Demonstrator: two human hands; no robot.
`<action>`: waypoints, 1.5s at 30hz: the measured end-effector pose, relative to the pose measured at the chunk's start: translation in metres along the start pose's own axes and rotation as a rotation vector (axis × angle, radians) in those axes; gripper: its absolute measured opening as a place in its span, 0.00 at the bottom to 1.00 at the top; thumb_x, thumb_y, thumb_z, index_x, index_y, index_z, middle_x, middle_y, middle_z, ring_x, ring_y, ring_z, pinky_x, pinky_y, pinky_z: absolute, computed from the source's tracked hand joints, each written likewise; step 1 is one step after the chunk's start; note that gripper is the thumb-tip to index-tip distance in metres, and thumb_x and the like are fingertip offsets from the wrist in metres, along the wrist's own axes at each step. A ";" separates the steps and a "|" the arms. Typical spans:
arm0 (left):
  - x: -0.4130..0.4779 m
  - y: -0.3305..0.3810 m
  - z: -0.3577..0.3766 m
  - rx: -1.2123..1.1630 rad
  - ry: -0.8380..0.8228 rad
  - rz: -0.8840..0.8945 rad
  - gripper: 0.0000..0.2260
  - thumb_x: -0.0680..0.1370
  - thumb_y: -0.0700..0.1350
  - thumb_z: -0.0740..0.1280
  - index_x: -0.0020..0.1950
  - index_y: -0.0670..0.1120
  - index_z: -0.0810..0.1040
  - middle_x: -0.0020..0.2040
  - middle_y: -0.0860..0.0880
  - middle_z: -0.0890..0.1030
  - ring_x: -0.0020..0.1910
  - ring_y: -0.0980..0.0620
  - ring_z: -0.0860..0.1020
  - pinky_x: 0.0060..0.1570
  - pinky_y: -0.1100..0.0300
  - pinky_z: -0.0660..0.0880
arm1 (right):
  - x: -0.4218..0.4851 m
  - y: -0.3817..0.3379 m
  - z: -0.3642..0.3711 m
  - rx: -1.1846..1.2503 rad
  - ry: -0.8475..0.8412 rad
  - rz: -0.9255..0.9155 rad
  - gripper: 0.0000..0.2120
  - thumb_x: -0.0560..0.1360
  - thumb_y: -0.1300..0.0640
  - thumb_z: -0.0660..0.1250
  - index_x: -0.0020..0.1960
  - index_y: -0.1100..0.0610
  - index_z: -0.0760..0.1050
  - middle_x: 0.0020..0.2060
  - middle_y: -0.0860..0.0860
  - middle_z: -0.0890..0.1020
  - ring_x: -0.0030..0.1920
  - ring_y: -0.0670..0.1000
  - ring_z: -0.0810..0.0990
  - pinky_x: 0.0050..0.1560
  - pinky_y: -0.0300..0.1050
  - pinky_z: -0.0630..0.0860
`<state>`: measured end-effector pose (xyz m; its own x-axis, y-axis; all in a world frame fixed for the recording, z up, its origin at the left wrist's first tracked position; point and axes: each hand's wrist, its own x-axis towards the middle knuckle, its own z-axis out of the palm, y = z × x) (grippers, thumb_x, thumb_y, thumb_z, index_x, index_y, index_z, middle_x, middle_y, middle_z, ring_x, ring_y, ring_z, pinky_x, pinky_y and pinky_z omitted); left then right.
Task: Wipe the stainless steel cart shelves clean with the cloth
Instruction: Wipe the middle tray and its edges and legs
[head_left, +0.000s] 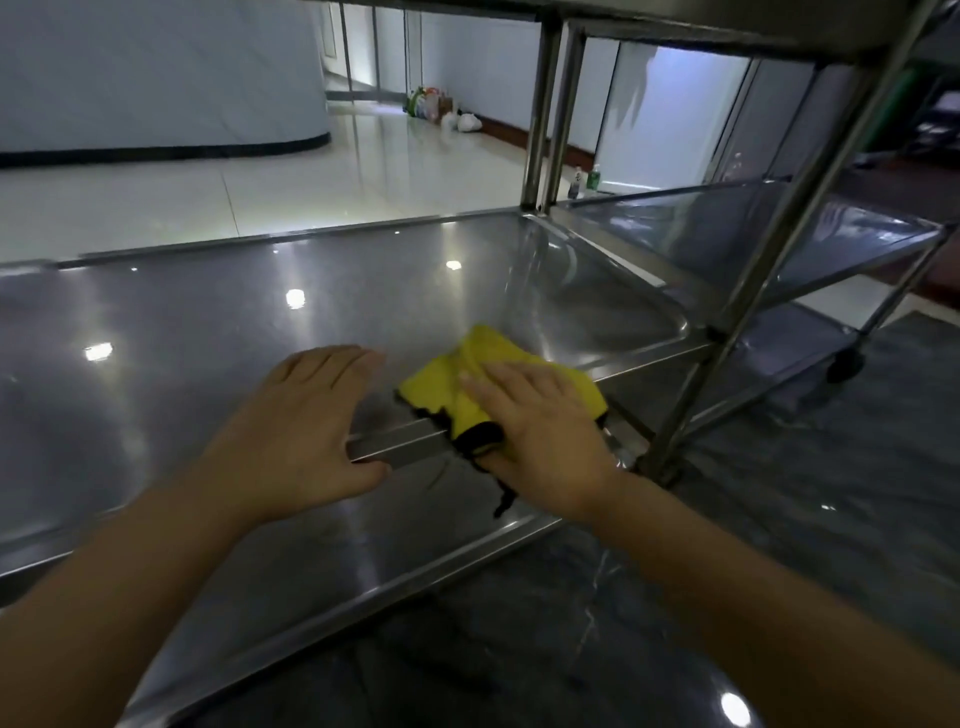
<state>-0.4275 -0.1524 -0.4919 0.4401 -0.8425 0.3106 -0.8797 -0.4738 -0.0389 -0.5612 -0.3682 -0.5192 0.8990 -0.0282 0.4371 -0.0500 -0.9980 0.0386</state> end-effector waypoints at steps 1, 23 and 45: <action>-0.001 0.002 0.000 -0.008 0.021 -0.004 0.43 0.64 0.66 0.62 0.71 0.41 0.66 0.65 0.40 0.74 0.64 0.46 0.67 0.64 0.58 0.57 | 0.006 -0.022 0.003 0.022 -0.002 -0.054 0.34 0.63 0.44 0.67 0.68 0.52 0.71 0.64 0.54 0.76 0.61 0.58 0.74 0.61 0.51 0.62; -0.002 -0.004 0.003 -0.102 0.017 -0.075 0.45 0.61 0.68 0.62 0.74 0.48 0.63 0.68 0.48 0.70 0.64 0.54 0.61 0.61 0.55 0.63 | 0.077 0.157 -0.004 -0.024 -0.602 0.432 0.46 0.64 0.24 0.34 0.78 0.42 0.44 0.78 0.50 0.44 0.77 0.57 0.42 0.75 0.60 0.45; -0.031 -0.026 -0.032 0.049 0.010 -0.021 0.37 0.63 0.70 0.59 0.65 0.50 0.74 0.62 0.51 0.77 0.59 0.52 0.69 0.60 0.59 0.62 | 0.162 0.090 0.019 0.017 -0.554 0.578 0.30 0.78 0.32 0.45 0.77 0.39 0.44 0.78 0.49 0.43 0.77 0.59 0.41 0.69 0.71 0.38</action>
<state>-0.4241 -0.1056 -0.4699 0.4560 -0.8299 0.3214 -0.8606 -0.5032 -0.0786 -0.4120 -0.4633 -0.4620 0.8183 -0.5607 -0.1263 -0.5714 -0.8174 -0.0732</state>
